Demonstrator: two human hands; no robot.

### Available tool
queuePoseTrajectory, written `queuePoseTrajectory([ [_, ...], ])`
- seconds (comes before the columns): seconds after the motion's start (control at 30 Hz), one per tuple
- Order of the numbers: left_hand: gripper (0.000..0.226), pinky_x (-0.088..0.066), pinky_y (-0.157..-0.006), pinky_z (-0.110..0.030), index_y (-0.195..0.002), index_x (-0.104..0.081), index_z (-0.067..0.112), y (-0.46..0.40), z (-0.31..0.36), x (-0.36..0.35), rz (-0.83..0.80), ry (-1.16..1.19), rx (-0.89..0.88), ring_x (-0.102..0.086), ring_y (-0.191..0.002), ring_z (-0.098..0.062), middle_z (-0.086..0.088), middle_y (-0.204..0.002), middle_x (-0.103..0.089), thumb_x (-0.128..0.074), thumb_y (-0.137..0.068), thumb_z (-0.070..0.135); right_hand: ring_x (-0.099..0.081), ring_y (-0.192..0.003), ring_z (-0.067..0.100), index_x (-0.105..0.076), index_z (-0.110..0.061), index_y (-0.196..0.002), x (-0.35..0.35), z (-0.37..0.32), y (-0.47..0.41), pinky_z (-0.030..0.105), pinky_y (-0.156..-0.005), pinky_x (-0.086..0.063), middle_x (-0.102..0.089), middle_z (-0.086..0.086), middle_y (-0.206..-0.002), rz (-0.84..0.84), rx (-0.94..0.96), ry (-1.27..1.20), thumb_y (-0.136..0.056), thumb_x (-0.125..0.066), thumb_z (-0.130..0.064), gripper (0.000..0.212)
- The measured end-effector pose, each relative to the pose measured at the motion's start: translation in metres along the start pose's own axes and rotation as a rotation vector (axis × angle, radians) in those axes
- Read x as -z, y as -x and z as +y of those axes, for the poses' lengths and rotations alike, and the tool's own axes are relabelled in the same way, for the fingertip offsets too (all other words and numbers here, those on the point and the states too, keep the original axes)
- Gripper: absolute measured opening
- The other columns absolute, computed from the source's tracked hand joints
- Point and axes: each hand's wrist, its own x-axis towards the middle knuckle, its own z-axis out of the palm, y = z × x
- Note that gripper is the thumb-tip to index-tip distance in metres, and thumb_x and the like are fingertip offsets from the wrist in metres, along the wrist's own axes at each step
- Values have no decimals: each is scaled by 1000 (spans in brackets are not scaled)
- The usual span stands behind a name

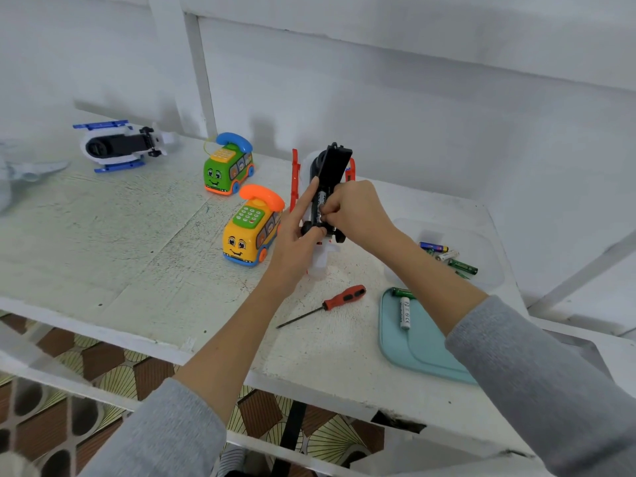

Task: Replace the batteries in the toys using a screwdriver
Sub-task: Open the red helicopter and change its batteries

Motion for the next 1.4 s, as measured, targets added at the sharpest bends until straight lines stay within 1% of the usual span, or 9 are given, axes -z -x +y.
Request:
queuePoseTrajectory([
  [0.17,70,-47,-87,-25,-141,-32,42,4,0,0,5,-8,-4,-50,-97,6,21,-119,-47,-48,-82,7,-52,-75,11,-73,-5,-96,7,7,11,7,-67,-40,-65,6,-88,5,19,-212,-86,-60,-5,16],
  [0.27,69,-49,-86,-23,-137,-33,46,7,0,1,15,-10,-32,-50,-108,-3,21,-122,-47,-48,-87,1,-56,-77,14,-70,-11,-106,16,20,30,26,-79,-49,-61,-1,-88,89,10,-280,-86,-62,-7,22],
  [0.33,72,-48,-80,-17,-135,-33,46,7,2,1,17,-4,-40,-51,-110,-8,19,-124,-48,-46,-90,-8,-60,-75,19,-71,-11,-103,23,32,46,27,-75,-50,-62,0,-87,153,-7,-298,-84,-64,-7,20],
  [0.4,73,-49,-77,-15,-135,-32,44,8,3,1,15,5,-35,-55,-103,-1,21,-125,-48,-43,-91,-12,-60,-66,19,-72,-10,-98,29,48,65,23,-67,-51,-63,3,-84,136,-53,-338,-84,-64,-4,17],
  [0.57,69,-48,-77,-12,-142,-33,36,8,1,2,21,12,-31,-56,-93,9,21,-126,-49,-43,-92,-10,-51,-50,-1,-72,-9,-88,20,85,112,8,-53,-42,-61,3,-74,-124,-177,-252,-80,-68,-4,10],
  [0.77,69,-47,-82,-14,-147,-32,28,9,2,1,18,-3,-39,-54,-107,7,14,-134,-47,-42,-91,-11,-46,-66,5,-67,-10,-107,-2,106,137,10,-61,-35,-58,0,-81,-192,-192,-105,-79,-72,-17,30],
  [0.97,70,-47,-83,-14,-148,-30,25,10,3,0,26,-6,-39,-54,-107,12,15,-132,-47,-42,-91,-12,-48,-83,12,-58,-16,-122,-11,107,141,36,-82,-46,-55,-2,-95,-243,-193,-54,-82,-67,-26,42],
  [1.17,69,-47,-82,-11,-149,-28,22,12,5,-3,27,-10,-55,-51,-104,20,31,-123,-44,-41,-91,-13,-41,-70,-1,-61,-13,-108,-11,108,140,17,-72,-33,-43,-3,-100,-242,-176,-103,-78,-73,-21,33],
  [1.4,69,-48,-83,-14,-148,-30,27,11,3,-1,31,-3,-52,-54,-109,5,17,-131,-49,-42,-92,-12,-46,-71,6,-59,-13,-103,-11,108,141,12,-64,-38,-49,0,-98,-221,-220,-197,-72,-78,-18,37],
])
